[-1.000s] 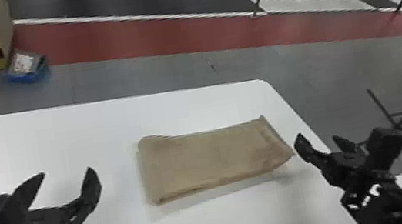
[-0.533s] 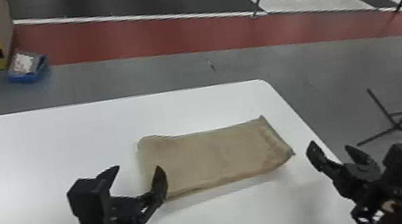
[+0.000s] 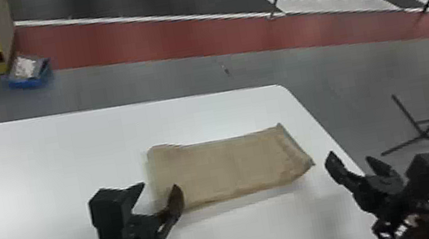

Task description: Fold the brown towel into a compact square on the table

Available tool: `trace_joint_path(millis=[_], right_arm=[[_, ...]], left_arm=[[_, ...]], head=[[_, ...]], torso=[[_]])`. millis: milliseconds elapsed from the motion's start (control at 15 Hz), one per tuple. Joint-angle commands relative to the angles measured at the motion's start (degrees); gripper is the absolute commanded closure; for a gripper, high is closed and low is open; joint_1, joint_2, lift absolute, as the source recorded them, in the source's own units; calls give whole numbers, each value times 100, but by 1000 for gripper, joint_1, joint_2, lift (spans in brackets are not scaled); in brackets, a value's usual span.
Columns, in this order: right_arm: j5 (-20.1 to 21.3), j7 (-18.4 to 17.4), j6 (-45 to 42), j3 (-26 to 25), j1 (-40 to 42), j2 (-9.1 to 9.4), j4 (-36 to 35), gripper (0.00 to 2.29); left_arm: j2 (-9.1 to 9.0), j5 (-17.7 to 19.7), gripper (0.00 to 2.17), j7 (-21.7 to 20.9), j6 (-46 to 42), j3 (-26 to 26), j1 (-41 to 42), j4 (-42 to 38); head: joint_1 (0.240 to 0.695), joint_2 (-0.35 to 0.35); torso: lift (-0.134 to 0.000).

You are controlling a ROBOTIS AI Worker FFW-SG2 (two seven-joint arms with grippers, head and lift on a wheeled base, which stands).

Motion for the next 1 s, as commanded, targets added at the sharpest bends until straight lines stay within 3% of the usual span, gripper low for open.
trace_joint_path(millis=[0, 67, 133, 533, 667, 733, 933], right_arm=[[-6, 9, 20, 57, -69, -24, 101, 70], [-6, 0, 3, 66, -78, -24, 136, 70], [-6, 0, 3, 66, -86, -24, 153, 70], [-112, 0, 20, 57, -104, -33, 224, 70], [-120, 0, 20, 57, -113, -33, 215, 70], [-112, 0, 20, 66, -122, -24, 224, 73], [-120, 0, 20, 83, -122, -15, 224, 80]], left_arm=[[23, 32, 417, -82, 5, -4, 56, -49], [40, 32, 525, -91, 5, -4, 56, -84], [49, 41, 792, -82, 40, -4, 56, -84], [49, 23, 856, -249, 356, -4, 56, -137], [49, 32, 1531, -187, 356, 48, 126, -330], [58, 32, 1737, -152, 356, 83, 170, -427], [76, 23, 1737, -143, 356, 338, 311, -602]], head=[[695, -350], [695, -350], [695, -350], [695, -350], [695, -350], [695, -350], [695, -350]], torso=[[-123], [-123], [-123], [-123], [-123], [-123], [-123]])
